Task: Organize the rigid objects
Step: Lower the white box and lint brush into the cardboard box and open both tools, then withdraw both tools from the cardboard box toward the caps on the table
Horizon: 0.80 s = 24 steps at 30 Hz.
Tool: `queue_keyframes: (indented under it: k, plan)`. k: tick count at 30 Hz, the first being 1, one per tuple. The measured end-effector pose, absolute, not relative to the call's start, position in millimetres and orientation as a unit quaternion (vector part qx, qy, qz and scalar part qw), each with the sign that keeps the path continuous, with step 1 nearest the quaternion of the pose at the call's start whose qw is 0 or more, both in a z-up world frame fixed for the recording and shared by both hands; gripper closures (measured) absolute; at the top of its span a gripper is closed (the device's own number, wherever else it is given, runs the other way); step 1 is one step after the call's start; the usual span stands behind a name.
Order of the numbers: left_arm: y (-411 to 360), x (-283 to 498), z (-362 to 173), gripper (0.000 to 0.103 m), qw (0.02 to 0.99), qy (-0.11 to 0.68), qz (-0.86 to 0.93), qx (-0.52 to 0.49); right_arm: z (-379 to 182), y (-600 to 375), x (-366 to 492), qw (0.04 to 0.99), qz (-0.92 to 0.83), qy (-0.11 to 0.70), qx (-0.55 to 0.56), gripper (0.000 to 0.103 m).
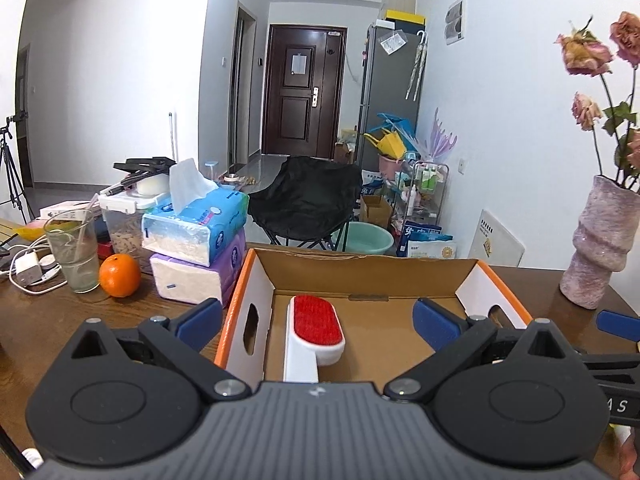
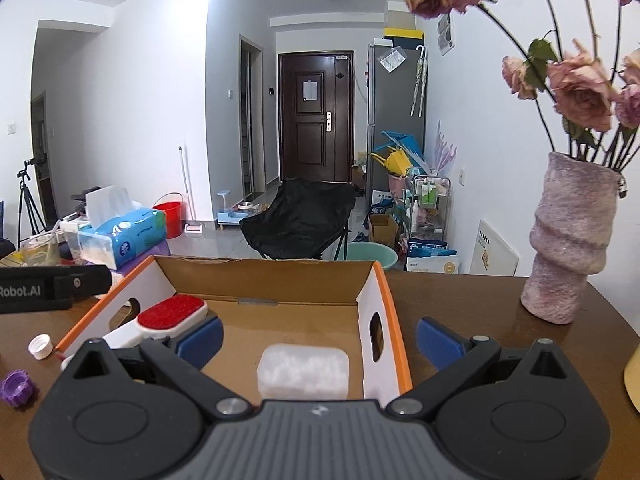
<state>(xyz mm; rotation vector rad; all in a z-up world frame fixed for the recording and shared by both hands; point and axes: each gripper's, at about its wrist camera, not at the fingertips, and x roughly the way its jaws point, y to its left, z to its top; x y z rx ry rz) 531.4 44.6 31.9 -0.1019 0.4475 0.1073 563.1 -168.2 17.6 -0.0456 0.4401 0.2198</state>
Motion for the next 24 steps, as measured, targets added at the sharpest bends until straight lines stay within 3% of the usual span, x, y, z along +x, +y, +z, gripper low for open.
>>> queue_keyframes:
  k: [24]
  plan:
    - [41,420,42,0.0,0.977,0.207,0.038,-0.046,18,-187,446,0.971,0.102,0.214,-0.033,0.0]
